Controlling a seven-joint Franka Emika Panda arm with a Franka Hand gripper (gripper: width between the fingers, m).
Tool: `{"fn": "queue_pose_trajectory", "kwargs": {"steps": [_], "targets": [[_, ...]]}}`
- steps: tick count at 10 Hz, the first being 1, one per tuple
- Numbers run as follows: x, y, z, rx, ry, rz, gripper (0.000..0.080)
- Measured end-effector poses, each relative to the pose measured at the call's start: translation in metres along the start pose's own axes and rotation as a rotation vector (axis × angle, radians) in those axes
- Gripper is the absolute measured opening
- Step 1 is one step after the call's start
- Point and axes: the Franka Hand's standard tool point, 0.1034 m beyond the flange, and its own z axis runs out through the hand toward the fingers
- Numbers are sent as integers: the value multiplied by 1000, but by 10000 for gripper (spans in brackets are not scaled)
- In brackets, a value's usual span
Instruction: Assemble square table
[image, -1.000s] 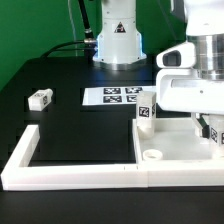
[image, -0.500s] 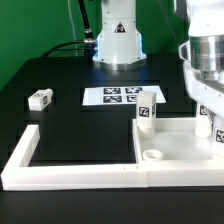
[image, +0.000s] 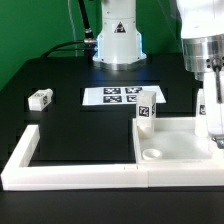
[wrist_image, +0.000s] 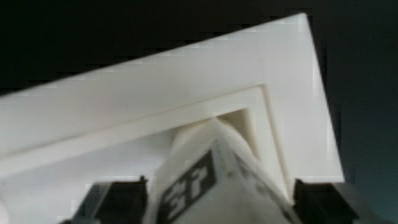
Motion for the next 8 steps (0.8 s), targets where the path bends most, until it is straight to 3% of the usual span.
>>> {"fn": "queue_pose_trajectory", "kwargs": {"steps": [1, 5, 6, 7, 8], "targets": [[-1, -1, 1, 13, -12, 204, 399], [-1, -2, 1, 26, -11, 161, 399], [-2, -3, 0, 31, -7, 79, 554], [-7, -8, -4, 43, -7, -113, 619], [-13, -11, -8, 41, -9, -338, 619]]}}
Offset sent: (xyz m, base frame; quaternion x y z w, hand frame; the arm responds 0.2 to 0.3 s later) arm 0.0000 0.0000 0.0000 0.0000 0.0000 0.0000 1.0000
